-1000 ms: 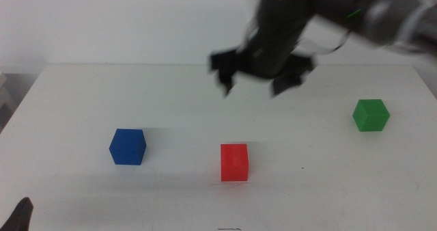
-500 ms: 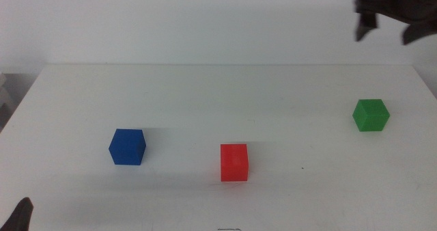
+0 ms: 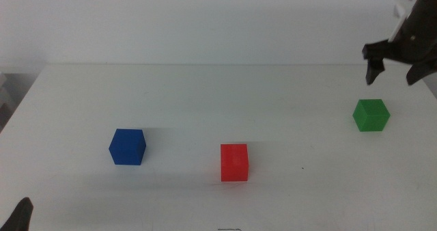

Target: Stack red cubes first, then green, then blue cubes in a specific spot.

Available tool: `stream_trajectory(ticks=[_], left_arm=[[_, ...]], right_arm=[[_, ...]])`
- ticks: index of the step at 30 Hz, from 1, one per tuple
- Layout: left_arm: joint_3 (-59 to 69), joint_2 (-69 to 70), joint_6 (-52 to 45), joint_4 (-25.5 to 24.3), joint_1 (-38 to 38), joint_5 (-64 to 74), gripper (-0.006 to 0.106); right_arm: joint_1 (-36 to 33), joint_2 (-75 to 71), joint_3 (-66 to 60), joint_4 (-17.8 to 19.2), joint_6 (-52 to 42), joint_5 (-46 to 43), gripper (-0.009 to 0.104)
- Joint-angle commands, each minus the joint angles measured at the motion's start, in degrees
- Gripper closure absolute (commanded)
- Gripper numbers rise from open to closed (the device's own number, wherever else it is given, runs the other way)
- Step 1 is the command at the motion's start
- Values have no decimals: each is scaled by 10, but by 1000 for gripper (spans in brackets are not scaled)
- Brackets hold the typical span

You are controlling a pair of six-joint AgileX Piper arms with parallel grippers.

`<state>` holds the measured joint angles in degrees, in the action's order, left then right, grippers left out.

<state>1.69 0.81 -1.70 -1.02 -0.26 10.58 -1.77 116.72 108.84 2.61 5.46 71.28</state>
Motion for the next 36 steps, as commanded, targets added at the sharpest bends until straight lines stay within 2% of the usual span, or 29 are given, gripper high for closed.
stream_trajectory(ticks=[1,9,17,26,29,32,34,35,36], left_arm=[[-2,7,0,2,-2,-45,7],[-2,7,0,2,-2,-45,7],[-2,7,0,2,-2,-45,7],[-2,7,0,2,-2,-45,7],[-2,7,0,2,-2,-45,7],[-2,7,0,2,-2,-45,7],[-2,7,0,2,-2,-45,7],[-2,7,0,2,-2,-45,7],[-2,7,0,2,-2,-45,7]], right_arm=[[4,-16,15,11,-9,27,1],[4,26,15,28,-9,7,1],[4,56,15,22,-9,-37,3],[4,91,15,22,-9,-52,15],[4,100,15,25,-9,-57,29],[4,99,15,28,-9,-62,59],[4,90,15,28,-9,-63,90],[4,84,15,26,-8,-62,97],[3,73,14,23,-8,-58,97]])
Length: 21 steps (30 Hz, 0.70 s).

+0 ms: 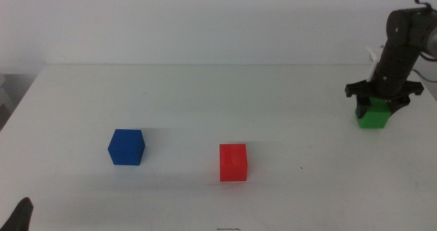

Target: Stack red cubes first, then green, then blue cubes in a specific spot.

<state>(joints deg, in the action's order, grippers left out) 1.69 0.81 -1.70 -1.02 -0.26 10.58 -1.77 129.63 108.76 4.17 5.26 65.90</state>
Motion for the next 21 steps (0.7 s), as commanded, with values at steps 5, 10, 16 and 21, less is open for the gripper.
stream_trajectory(ticks=[5,10,16,21], left_arm=[[-2,7,0,2,-2,-45,7],[-2,7,0,2,-2,-45,7],[-2,7,0,2,-2,-45,7],[-2,7,0,2,-2,-45,7]], right_arm=[[1,-153,-96,-42,5,-32,96],[-45,-307,-294,-47,54,-118,96],[-164,-383,-325,-20,182,-88,96],[-268,-367,-283,16,298,-51,96]])
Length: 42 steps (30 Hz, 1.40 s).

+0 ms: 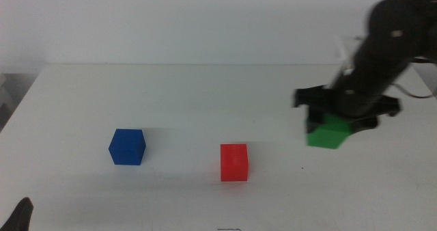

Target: Stack red cubes first, then green, then blue cubes in a specific spot.

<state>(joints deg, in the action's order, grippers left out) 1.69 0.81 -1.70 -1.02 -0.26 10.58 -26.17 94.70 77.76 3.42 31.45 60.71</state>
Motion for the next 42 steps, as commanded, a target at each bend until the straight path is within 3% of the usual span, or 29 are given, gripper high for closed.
stream_trajectory(ticks=[1,12,16,24,42], left_arm=[[-2,7,0,2,-2,-45,7],[-2,7,0,2,-2,-45,7],[-2,7,0,2,-2,-45,7],[-2,7,0,2,-2,-45,7],[-2,7,0,2,-2,-45,7]], right_arm=[[-40,-9,41,30,52,13,96],[-138,139,238,47,93,137,96],[-158,183,299,29,93,138,96],[-166,211,307,17,98,138,96],[-168,234,307,30,106,138,96]])
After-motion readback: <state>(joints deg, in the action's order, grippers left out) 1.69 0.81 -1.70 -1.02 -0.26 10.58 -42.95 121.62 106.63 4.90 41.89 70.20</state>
